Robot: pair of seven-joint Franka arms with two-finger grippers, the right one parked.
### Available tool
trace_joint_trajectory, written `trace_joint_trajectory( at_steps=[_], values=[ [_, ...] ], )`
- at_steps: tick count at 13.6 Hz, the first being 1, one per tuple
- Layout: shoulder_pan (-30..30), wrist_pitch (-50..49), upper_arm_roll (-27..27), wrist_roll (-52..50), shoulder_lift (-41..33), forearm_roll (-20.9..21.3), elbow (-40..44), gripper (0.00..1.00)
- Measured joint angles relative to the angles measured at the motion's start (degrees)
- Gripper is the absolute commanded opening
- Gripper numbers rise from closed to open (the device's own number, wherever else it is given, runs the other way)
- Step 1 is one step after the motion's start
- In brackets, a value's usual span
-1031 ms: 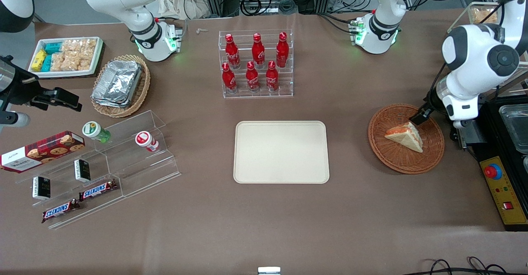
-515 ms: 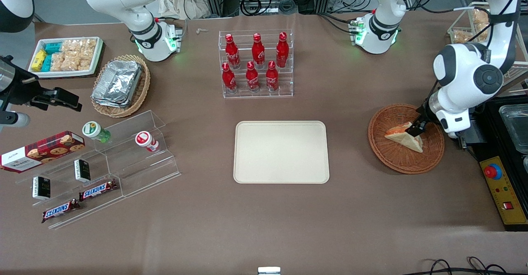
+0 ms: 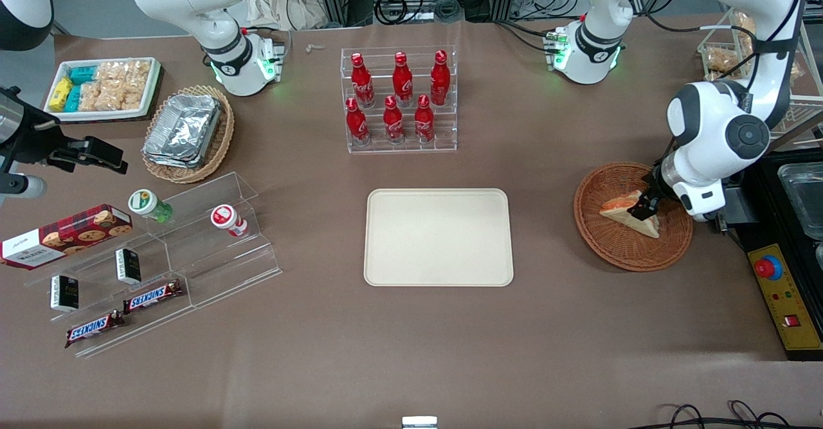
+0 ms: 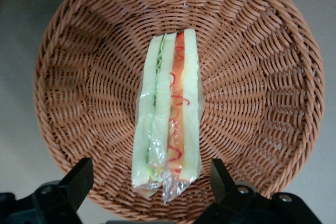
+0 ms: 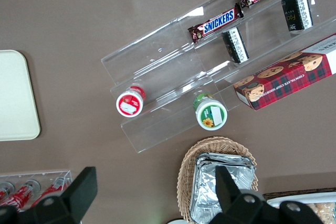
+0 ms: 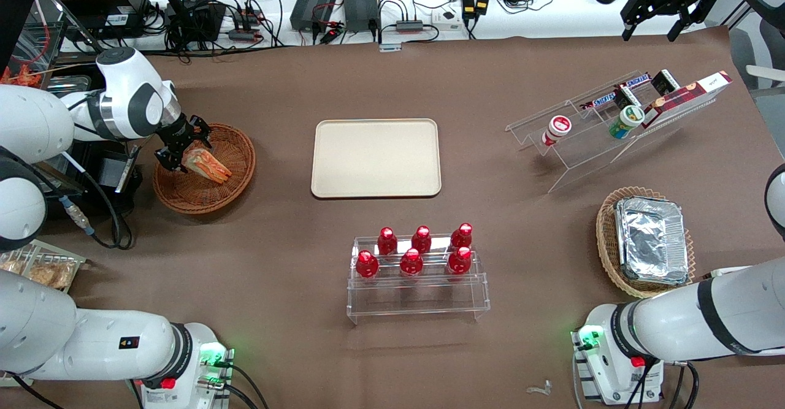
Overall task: Place sandwich from basket to tray
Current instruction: 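Lower the open left gripper around the wrapped sandwich and close it, then lift the sandwich out of the basket and carry it toward the tray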
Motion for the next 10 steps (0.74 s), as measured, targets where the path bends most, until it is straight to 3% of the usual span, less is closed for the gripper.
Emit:
trace_joint_trajectory(
  at_steps=[8,9,10],
  values=[
    [-0.2,3.1,0.0,-0.4,3.9,0.0,0.0,0.98],
    [-0.2,3.5,0.0,-0.4,4.4,0.0,0.0,0.86],
    [-0.2,3.7,-0.1,-0.4,4.8,0.0,0.0,0.67]
  ],
)
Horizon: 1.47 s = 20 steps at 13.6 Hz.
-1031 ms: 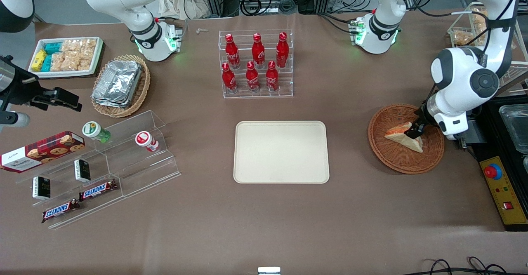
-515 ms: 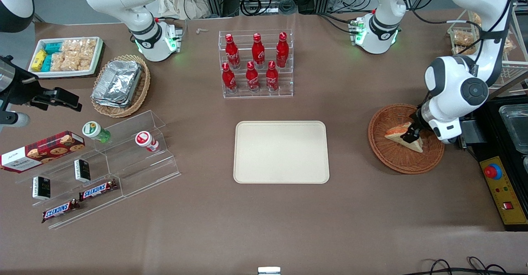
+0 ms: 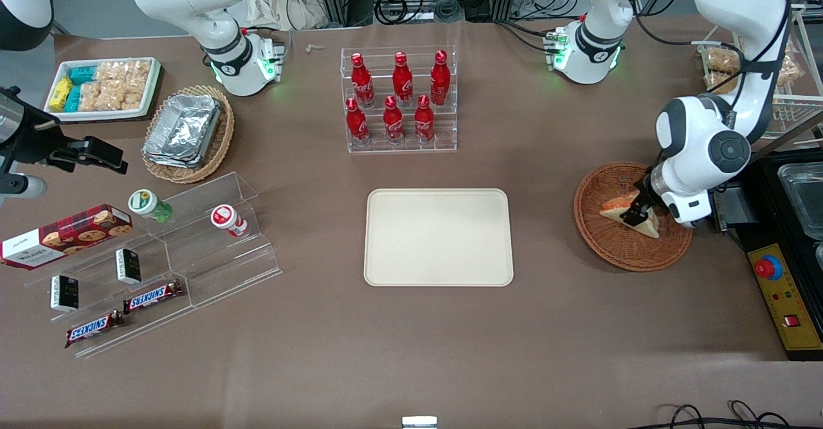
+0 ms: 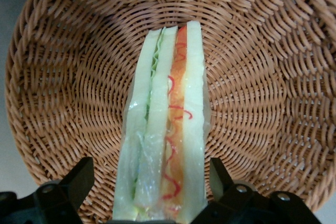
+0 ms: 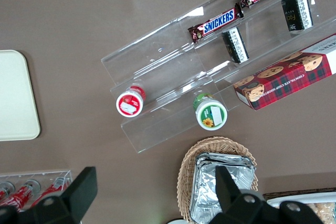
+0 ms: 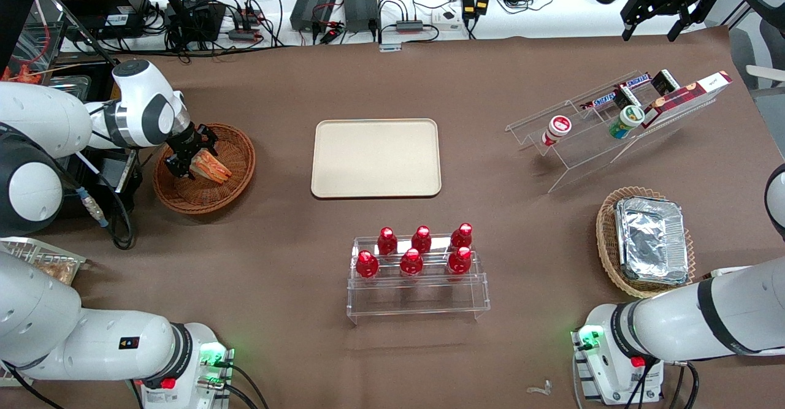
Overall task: Place sandwich from basket to tray
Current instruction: 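Lift the sandwich out of the basket and carry it toward the tray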
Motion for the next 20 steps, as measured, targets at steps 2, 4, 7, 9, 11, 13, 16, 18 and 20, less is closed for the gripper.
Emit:
trace_joint_trajectory(
  at_steps=[2,4,7,9,11,13,16,18,20],
  values=[
    [0.0,0.2,0.0,0.0,0.4,0.0,0.0,0.21],
    [0.0,0.3,0.0,0.0,0.4,0.0,0.1,0.0],
    [0.0,0.4,-0.1,0.0,0.4,0.0,0.2,0.0],
    [0.0,0.5,-0.1,0.0,0.3,0.0,0.4,0.0],
    [-0.2,0.3,-0.3,0.0,-0.7,0.0,0.8,0.0],
    [-1.2,-0.9,-0.7,0.0,-3.4,0.0,1.1,0.0],
    [-2.6,-7.5,-2.2,0.1,-9.6,0.4,1.4,0.0],
    [-3.0,-13.5,-4.0,2.2,-13.2,0.7,2.6,0.0],
    [-3.1,-20.6,-5.8,6.8,-15.2,0.8,6.0,0.0]
  ],
)
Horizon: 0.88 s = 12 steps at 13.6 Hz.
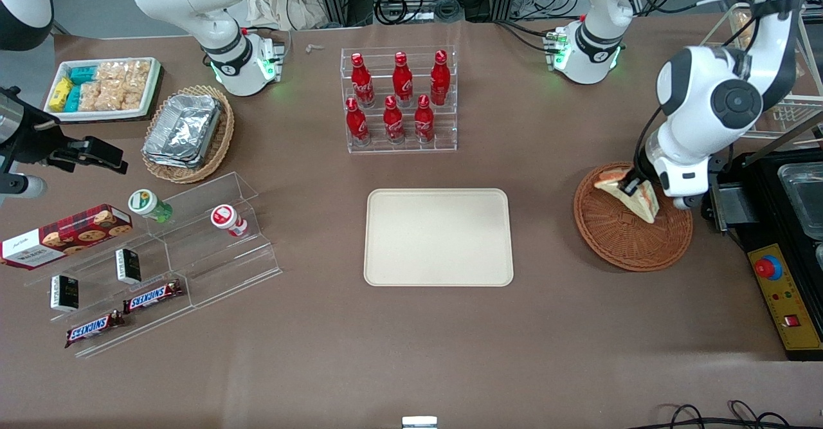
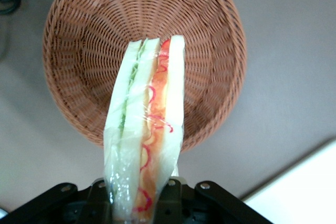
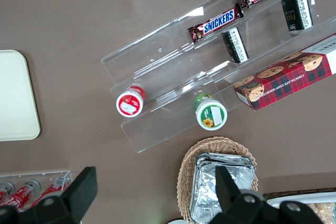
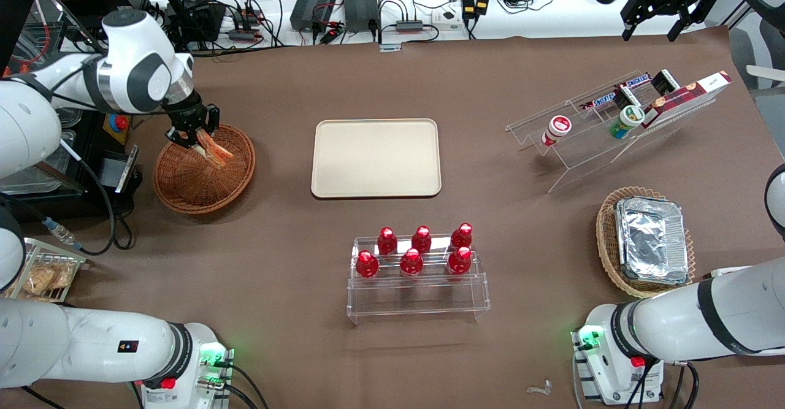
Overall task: Place sandwich from basket to tray
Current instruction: 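Lift the sandwich out of the basket and carry it toward the tray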
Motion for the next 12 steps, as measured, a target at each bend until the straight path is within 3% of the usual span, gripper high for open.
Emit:
trace_joint_trajectory(
  at_steps=[5,12],
  values=[
    [0.0,-7.6,-7.9,6.1,-0.3,0.0,8.8,0.0],
    [-0.2,0.4,-22.2,6.0,2.4,-0.1,9.2,0.0]
  ],
)
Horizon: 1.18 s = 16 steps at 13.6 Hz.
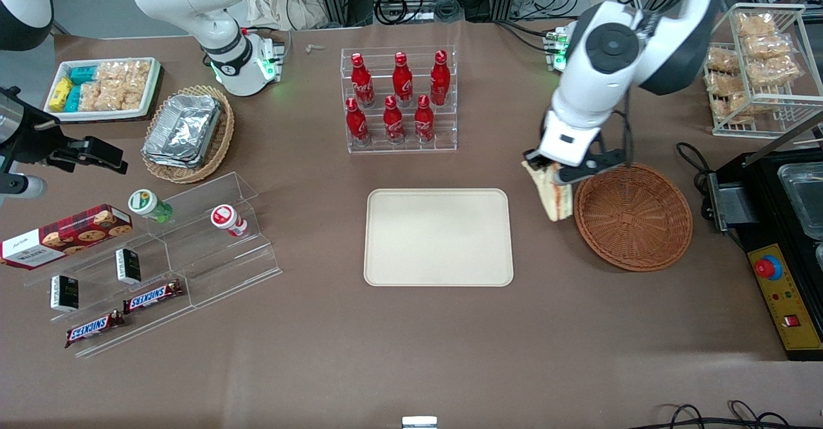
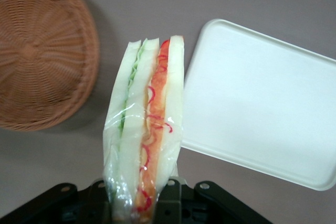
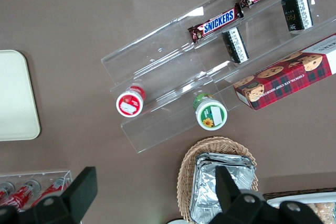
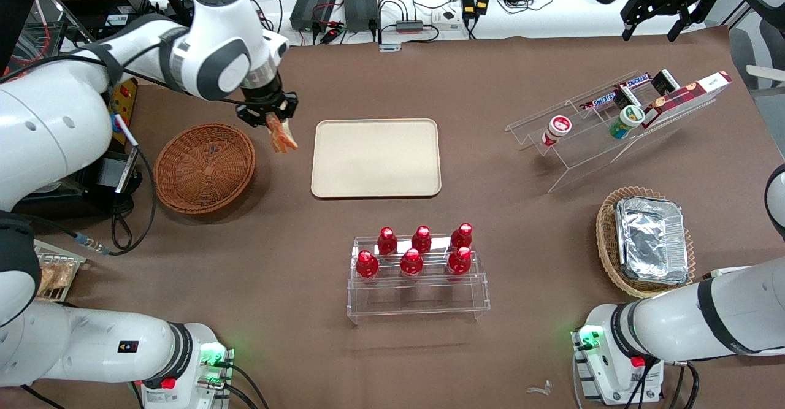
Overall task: Place sandwich from basket to tray
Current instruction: 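Lower the held sandwich onto the cream tray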
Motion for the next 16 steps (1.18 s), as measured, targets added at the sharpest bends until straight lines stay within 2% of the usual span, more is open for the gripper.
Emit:
trace_joint_trajectory(
  at_steps=[5,13,16],
  values=[
    [0.0,6.6,-3.5,0.7,4.3,0.8,-0.4,0.0],
    [0.0,14.5,-5.3,1.1,16.5,12.0,-0.6,0.0],
    [0.1,18.6,-5.3,1.2,20.9,13.8,-0.5,0.0]
  ],
)
